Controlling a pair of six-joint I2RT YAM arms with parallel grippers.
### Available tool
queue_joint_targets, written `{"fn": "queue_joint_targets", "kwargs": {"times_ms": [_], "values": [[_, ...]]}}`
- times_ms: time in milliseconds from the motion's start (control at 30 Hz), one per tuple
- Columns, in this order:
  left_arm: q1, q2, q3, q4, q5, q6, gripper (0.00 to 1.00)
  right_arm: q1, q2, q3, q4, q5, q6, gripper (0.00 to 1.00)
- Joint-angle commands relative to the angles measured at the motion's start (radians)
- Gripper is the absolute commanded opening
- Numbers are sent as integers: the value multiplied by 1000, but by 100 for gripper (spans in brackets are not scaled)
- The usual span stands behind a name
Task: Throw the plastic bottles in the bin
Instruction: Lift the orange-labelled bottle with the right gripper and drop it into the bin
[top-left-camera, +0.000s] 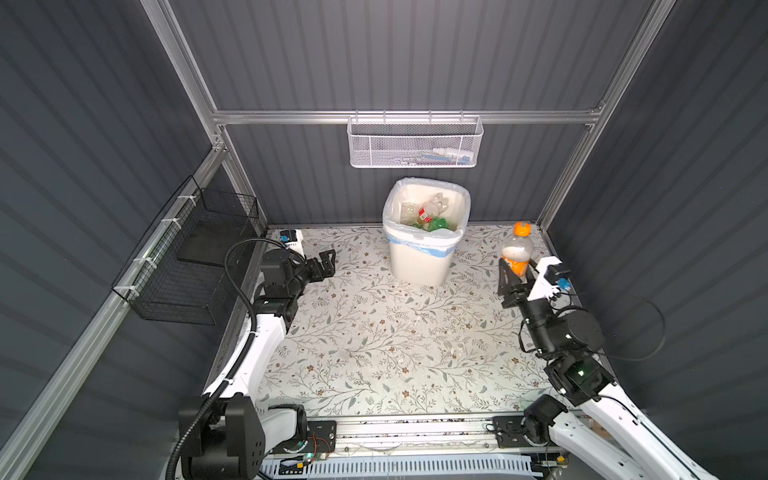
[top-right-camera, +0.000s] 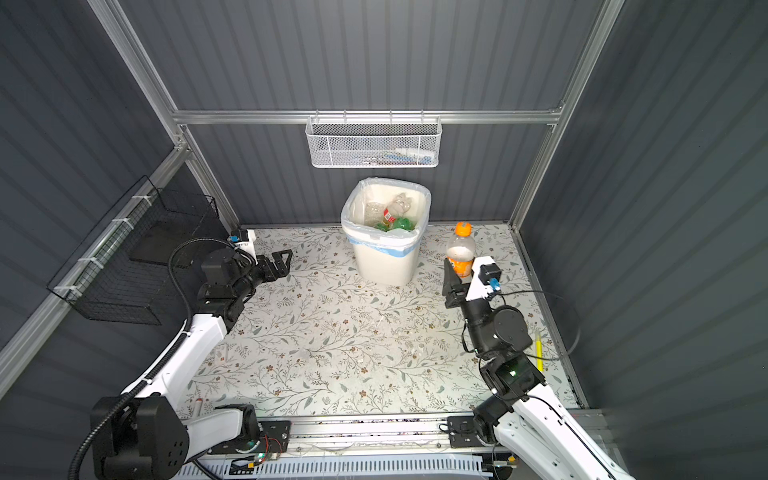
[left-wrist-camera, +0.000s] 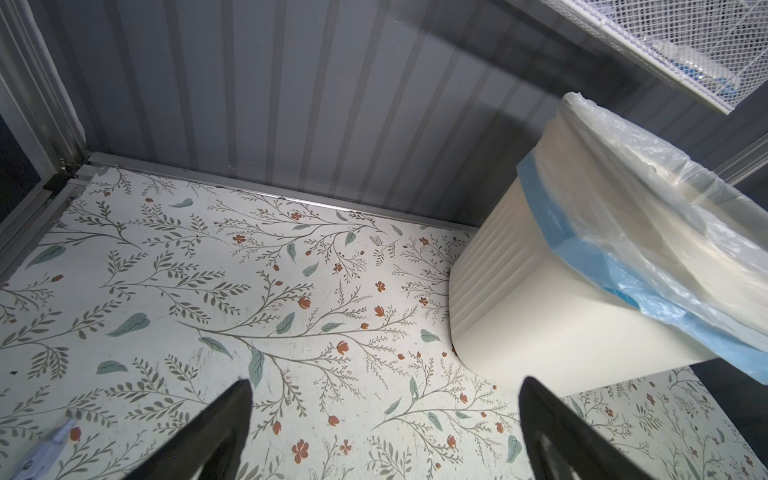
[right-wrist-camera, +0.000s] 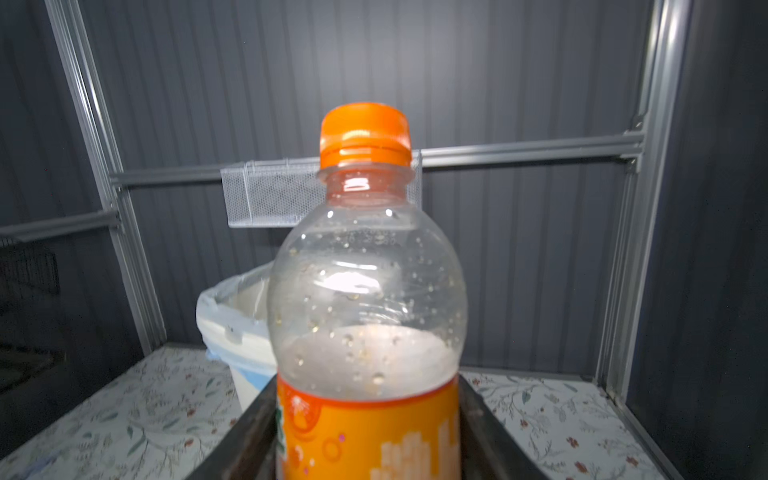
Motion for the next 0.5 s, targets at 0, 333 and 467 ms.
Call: {"fn": "queue_joint_targets", "kwargs": {"times_ms": [0,333,467], "values": [[5,-50,-35,55,17,10,100,-7,14,24,253,29,-79,58],[4,-97,-107,88,12,-2,100,-64,683,913,-467,-285,112,62],[4,-102,-100,63,2,9,100,-74,933,1222,-802,-366,126,91]]}}
